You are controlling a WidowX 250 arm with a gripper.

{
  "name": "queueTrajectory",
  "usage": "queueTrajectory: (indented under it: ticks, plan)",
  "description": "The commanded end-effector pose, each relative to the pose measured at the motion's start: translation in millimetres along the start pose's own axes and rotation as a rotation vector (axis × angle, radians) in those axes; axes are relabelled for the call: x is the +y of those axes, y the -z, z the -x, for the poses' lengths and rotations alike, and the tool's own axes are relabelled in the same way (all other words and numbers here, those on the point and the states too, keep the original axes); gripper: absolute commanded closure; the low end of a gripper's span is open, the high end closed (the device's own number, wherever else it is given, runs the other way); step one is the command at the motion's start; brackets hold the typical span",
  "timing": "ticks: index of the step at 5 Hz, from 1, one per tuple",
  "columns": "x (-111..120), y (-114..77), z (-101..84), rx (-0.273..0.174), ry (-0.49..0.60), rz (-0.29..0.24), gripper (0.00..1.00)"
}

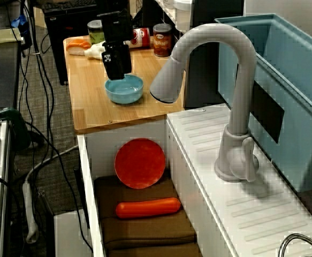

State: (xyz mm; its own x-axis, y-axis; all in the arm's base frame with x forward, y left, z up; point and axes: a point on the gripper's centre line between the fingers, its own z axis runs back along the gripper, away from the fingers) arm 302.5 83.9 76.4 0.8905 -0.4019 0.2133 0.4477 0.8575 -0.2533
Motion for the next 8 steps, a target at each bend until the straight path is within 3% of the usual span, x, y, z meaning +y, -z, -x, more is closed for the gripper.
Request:
queueTrajectory:
  ticks: [1, 5, 8]
  plan:
    - [11, -24.9, -11.8, -0.058, 0.013, -0.082, 1.00]
    - [17, 10.6, -3.7, -0.018, 0.033, -0.136, 1.00]
    - [19, 23.3, -4.1, 0.015, 0.034, -0.135, 1.00]
